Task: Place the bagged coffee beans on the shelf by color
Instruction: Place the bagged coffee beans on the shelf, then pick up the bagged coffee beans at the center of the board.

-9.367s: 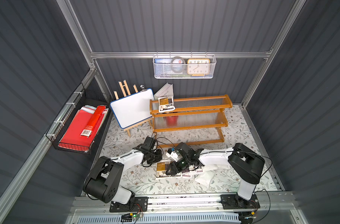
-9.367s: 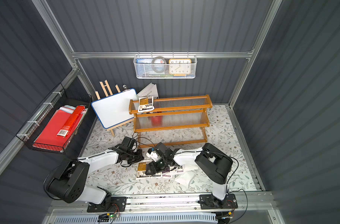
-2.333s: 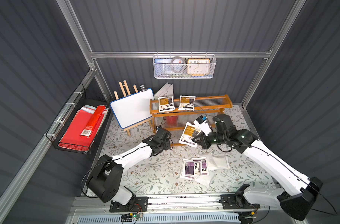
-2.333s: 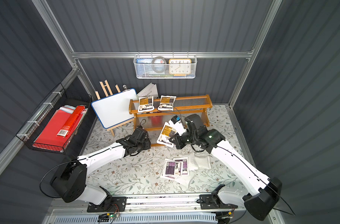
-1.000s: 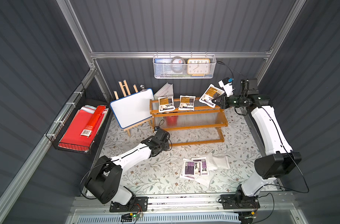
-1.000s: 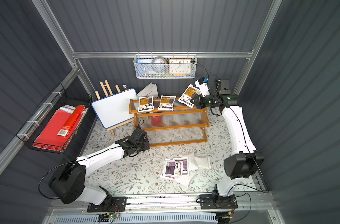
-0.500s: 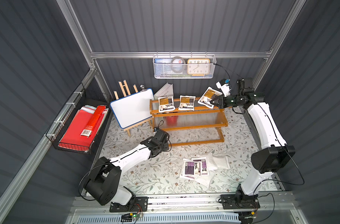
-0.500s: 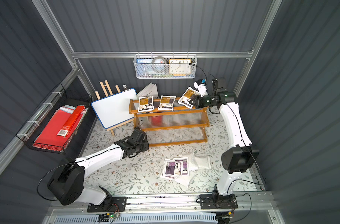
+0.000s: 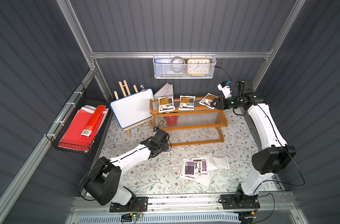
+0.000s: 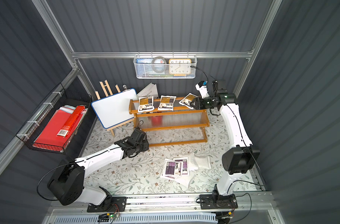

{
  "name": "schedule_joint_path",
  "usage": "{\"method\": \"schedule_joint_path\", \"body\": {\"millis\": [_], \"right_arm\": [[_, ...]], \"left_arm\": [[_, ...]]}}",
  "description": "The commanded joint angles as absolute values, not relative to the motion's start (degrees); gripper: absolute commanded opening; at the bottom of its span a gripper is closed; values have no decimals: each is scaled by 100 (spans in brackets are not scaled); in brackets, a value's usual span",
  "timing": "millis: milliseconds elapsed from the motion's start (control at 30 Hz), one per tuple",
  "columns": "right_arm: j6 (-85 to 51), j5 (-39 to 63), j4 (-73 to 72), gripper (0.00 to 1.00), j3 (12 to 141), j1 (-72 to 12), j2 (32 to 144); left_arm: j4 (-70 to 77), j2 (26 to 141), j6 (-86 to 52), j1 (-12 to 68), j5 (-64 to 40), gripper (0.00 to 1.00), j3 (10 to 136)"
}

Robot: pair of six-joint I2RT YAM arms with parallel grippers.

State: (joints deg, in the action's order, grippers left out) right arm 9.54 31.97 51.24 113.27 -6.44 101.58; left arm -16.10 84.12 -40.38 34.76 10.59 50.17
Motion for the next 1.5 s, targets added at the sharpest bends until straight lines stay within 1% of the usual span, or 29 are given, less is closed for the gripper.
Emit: {"method": "schedule_joint_path", "body": {"millis": [0, 133, 233, 300, 367, 467, 533, 633, 733, 867, 900, 933, 1067, 1267, 1367, 1467], "right_arm": [[942, 2709, 4985, 55, 11426, -616, 9830], [821, 2400, 4860, 57, 11291, -615, 9490], [774, 2329, 4609, 57, 10796, -614, 8922], [466, 2279, 3937, 57, 9927, -628, 8197], [-4, 2285, 3056, 57, 8750, -650, 7298], [-836, 2231, 2268, 56, 7150, -809, 6154], [-1272, 1941, 2147, 54, 6373, -1160, 5663], [-1723, 1230, 2328, 53, 5463, -2058, 5280], [-2404, 1198, 2443, 51, 4748, -2690, 5195], [-3537, 1262, 1991, 49, 3796, -3481, 5125], [-3694, 1225, 1949, 48, 3655, -3655, 5137], [-3839, 1151, 1980, 48, 3556, -3828, 5182], [-4203, 1070, 2258, 48, 3351, -4180, 5397], [-4437, 890, 2474, 49, 3140, -4282, 5479], [-4587, 1125, 2259, 49, 2904, -4280, 5567], [-4724, 1233, 2020, 49, 2668, -4287, 5567]], "left_arm": [[-1758, 8376, -4018, 3437, 1047, 51, 4940], [-1733, 8420, -3991, 3436, 1005, 51, 4958], [-1692, 8421, -3876, 3432, 921, 51, 4980], [-1649, 8422, -3702, 3434, 763, 51, 4985], [-1620, 8422, -3478, 3437, 571, 51, 4953], [-1511, 8455, -2975, 3435, 392, 51, 4841], [-1436, 8492, -2842, 3445, 31, 50, 4740], [-1406, 8558, -2663, 3453, -612, 50, 4659], [-1357, 8539, -2542, 3510, -1141, 50, 4624], [-1292, 8547, -2475, 3678, -1734, 49, 4638], [-1292, 8569, -2474, 3720, -1795, 47, 4649], [-1288, 8582, -2470, 3771, -1854, 44, 4642], [-1187, 8719, -2452, 4000, -2065, 22, 4653], [-1137, 9090, -2426, 4406, -2105, 7, 4796], [-1080, 9212, -2418, 4479, -2090, 0, 4866], [-1002, 9360, -2400, 4501, -2144, 0, 4920]]}}
